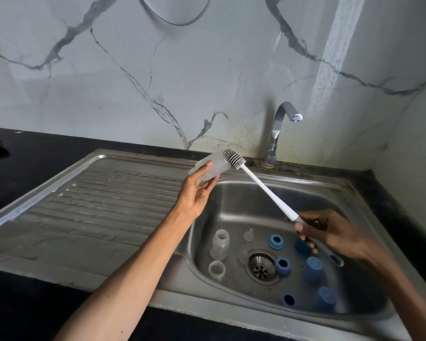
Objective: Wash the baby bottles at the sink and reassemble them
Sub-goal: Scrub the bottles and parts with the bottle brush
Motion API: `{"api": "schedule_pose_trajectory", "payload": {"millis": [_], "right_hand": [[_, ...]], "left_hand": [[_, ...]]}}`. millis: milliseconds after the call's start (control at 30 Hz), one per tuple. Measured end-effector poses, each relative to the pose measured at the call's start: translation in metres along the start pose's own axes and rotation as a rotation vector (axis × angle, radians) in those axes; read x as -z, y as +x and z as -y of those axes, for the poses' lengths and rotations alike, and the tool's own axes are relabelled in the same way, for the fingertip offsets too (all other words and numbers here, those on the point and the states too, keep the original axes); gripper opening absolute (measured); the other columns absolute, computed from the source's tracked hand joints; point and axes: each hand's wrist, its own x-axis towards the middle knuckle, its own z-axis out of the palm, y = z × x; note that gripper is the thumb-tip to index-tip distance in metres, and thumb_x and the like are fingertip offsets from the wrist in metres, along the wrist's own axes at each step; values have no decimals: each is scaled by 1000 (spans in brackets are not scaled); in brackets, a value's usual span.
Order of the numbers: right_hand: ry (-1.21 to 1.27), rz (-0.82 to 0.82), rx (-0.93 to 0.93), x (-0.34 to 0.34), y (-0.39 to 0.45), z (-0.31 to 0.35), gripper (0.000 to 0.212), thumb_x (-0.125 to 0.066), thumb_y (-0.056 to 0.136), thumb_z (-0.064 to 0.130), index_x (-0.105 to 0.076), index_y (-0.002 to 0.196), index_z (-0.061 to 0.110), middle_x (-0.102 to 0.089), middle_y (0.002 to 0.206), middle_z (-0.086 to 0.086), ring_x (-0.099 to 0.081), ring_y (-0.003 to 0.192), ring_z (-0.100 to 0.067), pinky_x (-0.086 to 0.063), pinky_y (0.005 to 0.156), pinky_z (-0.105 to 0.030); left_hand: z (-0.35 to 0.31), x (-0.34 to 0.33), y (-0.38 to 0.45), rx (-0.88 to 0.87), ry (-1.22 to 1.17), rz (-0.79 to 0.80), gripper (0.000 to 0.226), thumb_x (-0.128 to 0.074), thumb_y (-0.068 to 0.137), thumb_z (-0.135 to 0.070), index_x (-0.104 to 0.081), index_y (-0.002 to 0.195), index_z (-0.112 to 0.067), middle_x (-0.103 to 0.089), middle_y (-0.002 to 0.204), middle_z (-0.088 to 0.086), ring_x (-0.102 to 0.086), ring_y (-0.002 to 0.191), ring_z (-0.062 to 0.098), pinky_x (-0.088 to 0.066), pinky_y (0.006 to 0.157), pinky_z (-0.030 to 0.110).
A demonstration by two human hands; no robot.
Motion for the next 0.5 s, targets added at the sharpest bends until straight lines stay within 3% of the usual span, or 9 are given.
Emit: {"api": "schedule_pose_trajectory", "payload": {"millis": [133,233,367,500], "right_hand": [[-4,-20,6,2,-2,0,26,-62,91,23,-68,116,26,-68,78,-9,-66,66,-20,-55,62,-27],[-15,-41,26,1,-1,2,26,-62,91,22,-67,116,28,-68,79,-7,-66,66,-18,-55,61,-26],[-94,-51,40,3,-2,3,20,-61,92,28,-66,111,33,-67,77,-7,-64,64,-17,-53,58,-25],[-192,-41,22,19,-7,2,13,-59,91,38,-64,102,35,-67,72,-1,-61,60,-12,-51,56,-23]], "left_hand": [[1,5,7,-31,90,90,62,-90,61,-11,-61,114,0,-70,112,16,-67,112,27,-59,88,34],[8,7,10,-65,381,130,83,-99,41,-27,-59,109,-1,-70,111,15,-68,105,26,-59,88,35],[16,12,12,-257,916,155,66,-94,51,-31,-67,110,-18,-75,107,3,-71,101,20,-59,91,41],[16,21,17,-421,1142,69,58,-87,53,-44,-69,105,-25,-76,103,-2,-72,97,19,-60,85,47]]}}
